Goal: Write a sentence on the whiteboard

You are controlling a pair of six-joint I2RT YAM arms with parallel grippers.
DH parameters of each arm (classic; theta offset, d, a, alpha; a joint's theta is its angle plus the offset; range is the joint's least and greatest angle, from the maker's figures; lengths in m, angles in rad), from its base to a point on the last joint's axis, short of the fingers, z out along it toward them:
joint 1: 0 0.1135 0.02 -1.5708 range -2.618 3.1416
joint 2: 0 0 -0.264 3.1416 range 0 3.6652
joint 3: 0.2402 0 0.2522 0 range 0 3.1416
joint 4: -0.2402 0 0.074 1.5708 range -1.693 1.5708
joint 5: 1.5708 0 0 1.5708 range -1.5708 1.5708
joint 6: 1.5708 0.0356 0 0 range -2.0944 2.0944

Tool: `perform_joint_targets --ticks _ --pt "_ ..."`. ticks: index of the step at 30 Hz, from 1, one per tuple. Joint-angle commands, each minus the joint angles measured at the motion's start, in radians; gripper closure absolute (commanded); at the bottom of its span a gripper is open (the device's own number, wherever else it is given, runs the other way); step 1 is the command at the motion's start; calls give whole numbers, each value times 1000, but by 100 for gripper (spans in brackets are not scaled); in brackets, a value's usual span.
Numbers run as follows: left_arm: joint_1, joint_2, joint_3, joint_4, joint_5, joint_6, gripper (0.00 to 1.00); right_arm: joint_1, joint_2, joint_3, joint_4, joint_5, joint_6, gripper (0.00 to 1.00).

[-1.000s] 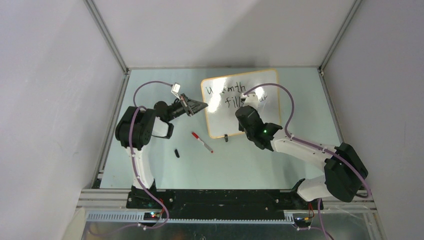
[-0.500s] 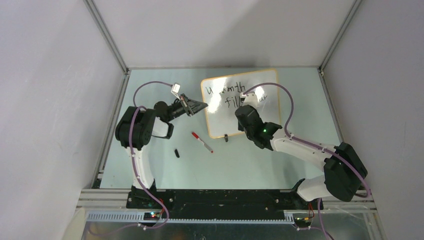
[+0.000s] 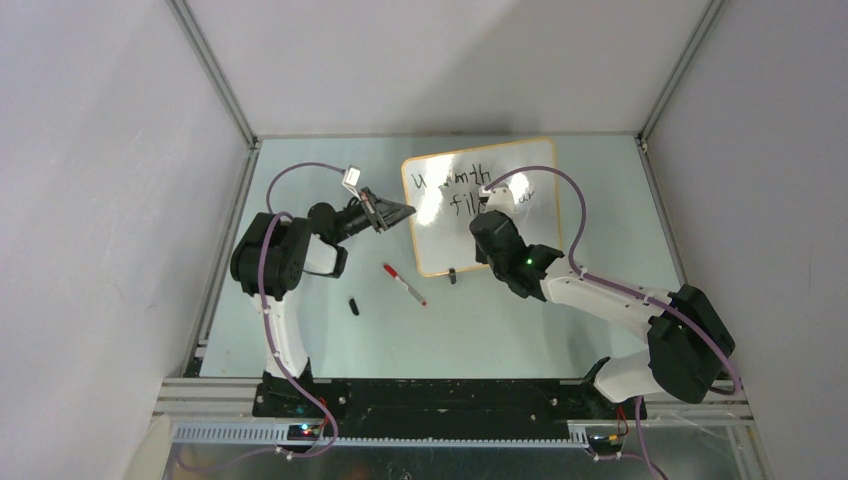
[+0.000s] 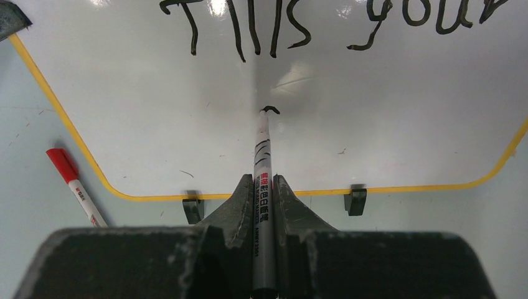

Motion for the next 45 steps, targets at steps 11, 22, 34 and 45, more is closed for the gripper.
perform_joint_targets --ticks 11,22,34,45 --pt "-7 -30 8 38 22 -3 100 4 13 37 -25 -7 0 100" --pt "-6 -28 18 37 24 -4 100 3 18 37 -41 -7 9 100" --pt "-6 -25 31 36 27 -9 100 -2 17 37 -68 13 31 100" --pt "-5 -25 28 39 27 -9 100 -17 13 37 -68 29 50 100"
